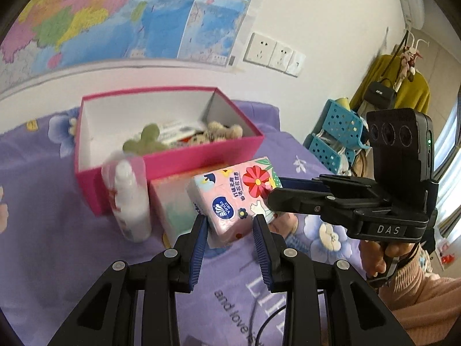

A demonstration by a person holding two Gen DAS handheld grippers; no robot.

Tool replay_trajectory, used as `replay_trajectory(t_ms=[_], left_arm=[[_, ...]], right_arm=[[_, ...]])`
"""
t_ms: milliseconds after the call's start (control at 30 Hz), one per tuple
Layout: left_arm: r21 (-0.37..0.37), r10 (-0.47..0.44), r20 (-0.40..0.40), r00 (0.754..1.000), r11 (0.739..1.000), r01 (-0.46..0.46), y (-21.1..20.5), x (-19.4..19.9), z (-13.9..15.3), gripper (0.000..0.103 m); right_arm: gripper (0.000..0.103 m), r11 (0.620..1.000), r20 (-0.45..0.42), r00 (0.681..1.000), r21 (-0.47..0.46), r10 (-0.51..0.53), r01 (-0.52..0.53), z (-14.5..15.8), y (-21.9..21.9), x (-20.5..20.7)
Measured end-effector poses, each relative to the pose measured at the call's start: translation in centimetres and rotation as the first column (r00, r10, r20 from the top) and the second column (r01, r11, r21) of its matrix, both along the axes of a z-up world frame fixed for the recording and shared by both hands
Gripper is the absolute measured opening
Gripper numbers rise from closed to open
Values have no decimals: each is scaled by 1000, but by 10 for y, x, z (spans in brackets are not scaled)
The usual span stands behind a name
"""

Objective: Organize soft objects
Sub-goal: 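Carry the tissue pack into the pink box and open the left gripper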

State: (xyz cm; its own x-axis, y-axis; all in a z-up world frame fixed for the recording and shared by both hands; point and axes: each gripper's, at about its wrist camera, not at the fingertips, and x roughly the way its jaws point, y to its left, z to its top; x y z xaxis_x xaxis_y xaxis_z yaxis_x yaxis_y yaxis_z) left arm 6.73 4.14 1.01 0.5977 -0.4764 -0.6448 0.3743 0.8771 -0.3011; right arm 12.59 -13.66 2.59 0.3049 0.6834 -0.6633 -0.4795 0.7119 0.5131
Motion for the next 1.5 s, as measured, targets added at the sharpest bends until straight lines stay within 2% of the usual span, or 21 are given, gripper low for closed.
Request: replay_trajectory(t_ms=[367,767,1133,1500], left_arm=[[40,11,56,998,999,-14,-10,32,24,32],[60,26,62,998,998,-30,-15,77,37,32],[91,64,9,998,994,-65,-20,116,32,32],[129,124,-71,990,985,-114,-23,144,13,32]], right_arm=[[28,999,53,998,-4,-45,45,14,-6,39],[28,996,59,994,-2,-91,92,15,-13,83],[28,992,29,992,-32,-122,123,-1,-13,115],[28,986,-20,989,-77,-149,147,-29,-6,141]])
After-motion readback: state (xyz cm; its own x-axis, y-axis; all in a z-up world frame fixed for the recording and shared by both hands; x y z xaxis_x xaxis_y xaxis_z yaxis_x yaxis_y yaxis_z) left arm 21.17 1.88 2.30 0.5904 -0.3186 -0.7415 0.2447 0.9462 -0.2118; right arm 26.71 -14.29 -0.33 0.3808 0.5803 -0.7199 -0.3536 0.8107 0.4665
